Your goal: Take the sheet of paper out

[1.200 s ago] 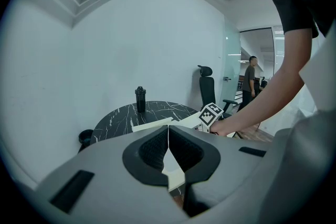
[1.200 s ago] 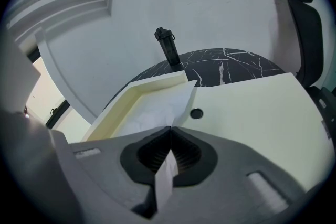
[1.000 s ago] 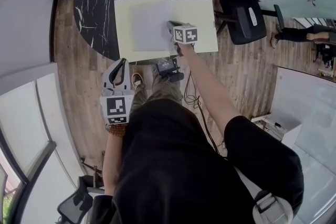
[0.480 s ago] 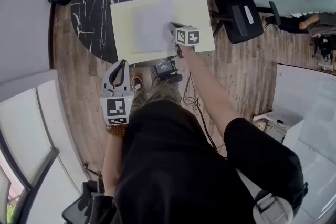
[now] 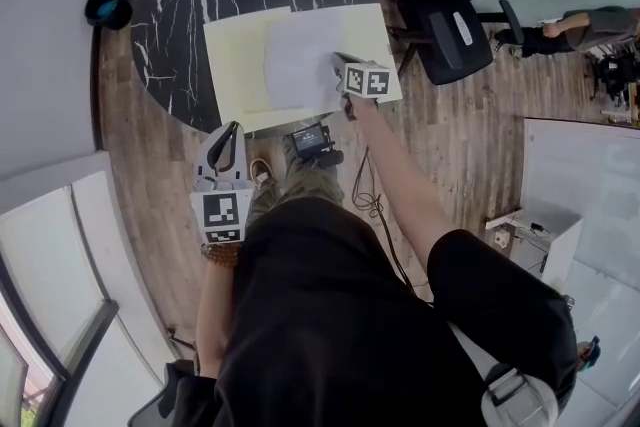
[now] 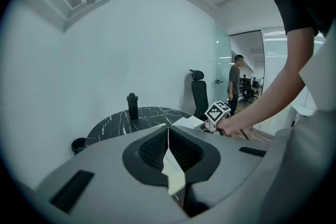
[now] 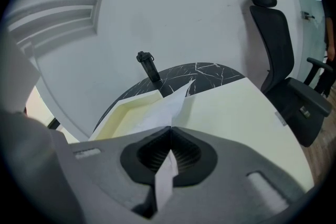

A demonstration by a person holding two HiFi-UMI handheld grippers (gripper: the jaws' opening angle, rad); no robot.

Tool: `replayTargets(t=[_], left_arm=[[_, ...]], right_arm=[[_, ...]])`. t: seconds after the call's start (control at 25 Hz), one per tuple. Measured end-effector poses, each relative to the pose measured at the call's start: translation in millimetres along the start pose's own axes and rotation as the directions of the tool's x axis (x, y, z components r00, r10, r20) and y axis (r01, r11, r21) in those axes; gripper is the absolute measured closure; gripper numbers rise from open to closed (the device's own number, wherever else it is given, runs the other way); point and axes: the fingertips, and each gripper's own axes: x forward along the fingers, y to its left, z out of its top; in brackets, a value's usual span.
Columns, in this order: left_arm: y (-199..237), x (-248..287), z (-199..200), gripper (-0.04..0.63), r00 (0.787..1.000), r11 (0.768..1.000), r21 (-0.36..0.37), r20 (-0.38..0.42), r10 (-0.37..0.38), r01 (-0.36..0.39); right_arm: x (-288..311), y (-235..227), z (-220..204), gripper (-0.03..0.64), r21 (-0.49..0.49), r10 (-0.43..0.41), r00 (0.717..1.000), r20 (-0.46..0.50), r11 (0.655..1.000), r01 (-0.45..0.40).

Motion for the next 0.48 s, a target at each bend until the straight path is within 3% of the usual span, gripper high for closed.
replayTargets(t=[0.48], left_arm=[[-7, 2, 13, 0.594, 0.998, 0.998, 0.028, 0.044, -0.054, 0.052]], right_arm=[[-50, -17, 20, 0.618, 0.042, -0.054, 0.993, 0.106, 0.998, 0.050]])
